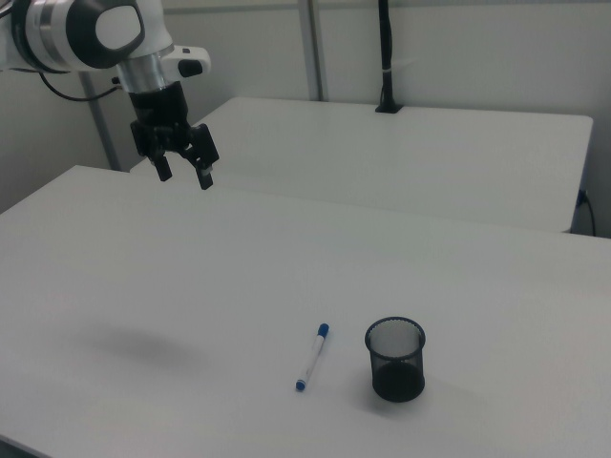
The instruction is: Insert the marker
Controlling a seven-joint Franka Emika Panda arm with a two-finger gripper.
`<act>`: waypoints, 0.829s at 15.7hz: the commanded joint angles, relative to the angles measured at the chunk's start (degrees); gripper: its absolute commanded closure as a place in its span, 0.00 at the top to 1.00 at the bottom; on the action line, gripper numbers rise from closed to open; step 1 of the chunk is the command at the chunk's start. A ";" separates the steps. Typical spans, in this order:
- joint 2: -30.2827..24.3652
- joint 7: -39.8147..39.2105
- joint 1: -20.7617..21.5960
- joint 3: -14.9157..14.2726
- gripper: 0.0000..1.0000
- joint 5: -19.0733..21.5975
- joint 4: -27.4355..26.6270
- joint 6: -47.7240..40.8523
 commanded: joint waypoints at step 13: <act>-0.30 -4.55 -0.52 0.17 1.00 0.66 -0.45 0.66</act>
